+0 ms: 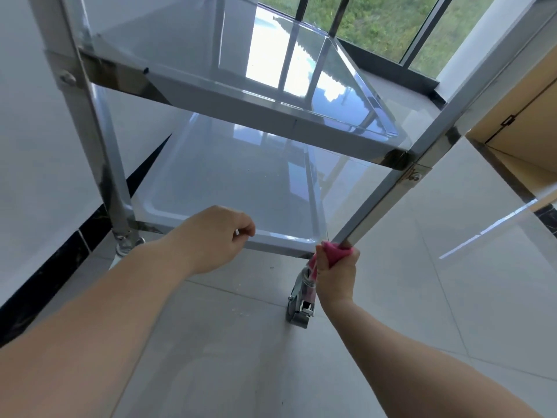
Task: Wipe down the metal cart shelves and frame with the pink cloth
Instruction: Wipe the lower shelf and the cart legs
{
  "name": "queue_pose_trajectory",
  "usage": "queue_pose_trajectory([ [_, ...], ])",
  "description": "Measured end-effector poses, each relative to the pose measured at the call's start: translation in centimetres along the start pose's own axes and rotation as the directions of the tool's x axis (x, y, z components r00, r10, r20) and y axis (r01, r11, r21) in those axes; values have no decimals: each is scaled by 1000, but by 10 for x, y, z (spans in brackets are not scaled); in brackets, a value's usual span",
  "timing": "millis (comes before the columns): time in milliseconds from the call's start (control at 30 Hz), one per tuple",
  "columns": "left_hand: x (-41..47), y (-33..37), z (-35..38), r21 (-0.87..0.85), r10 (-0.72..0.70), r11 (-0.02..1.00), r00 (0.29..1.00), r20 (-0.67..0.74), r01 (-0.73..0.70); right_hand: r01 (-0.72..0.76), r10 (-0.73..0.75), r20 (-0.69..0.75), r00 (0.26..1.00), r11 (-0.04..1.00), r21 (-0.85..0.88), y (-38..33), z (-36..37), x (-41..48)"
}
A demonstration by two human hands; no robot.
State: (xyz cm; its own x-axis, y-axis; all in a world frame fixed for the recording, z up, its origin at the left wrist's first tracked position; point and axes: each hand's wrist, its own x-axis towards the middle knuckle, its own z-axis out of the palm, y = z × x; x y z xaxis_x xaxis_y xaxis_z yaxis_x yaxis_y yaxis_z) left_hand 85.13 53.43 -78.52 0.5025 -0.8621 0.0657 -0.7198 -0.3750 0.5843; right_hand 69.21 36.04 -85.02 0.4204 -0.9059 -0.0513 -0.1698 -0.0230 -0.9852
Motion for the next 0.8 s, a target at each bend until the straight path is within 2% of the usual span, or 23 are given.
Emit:
queue_pose_trajectory([
  [200, -1, 2, -3, 2, -6, 1000, 1000, -10, 6, 32, -32, -6, 999, 999, -39, -13, -1, -3],
  [300, 1, 9, 1, -3, 3, 1000, 1000, 5, -3, 144, -146, -27, 989, 987, -74, -39, -4, -6],
  [433, 4, 19, 9, -3, 30, 1000, 999, 28, -30, 337, -340, -84, 937, 940, -45, -93, -11, -2],
  [533, 6, 26, 11, -10, 46, 999, 998, 35, -46, 408, -415, -99, 905, 909, -81, -118, -20, 4],
  [733, 4, 21, 11, 7, 45, 999, 998, 35, -45, 391, -403, -118, 907, 913, -114, -114, -25, 9],
  [800, 3, 19, 11, 13, 42, 999, 998, 39, -43, 345, -353, -82, 932, 933, -101, -100, -25, 3],
])
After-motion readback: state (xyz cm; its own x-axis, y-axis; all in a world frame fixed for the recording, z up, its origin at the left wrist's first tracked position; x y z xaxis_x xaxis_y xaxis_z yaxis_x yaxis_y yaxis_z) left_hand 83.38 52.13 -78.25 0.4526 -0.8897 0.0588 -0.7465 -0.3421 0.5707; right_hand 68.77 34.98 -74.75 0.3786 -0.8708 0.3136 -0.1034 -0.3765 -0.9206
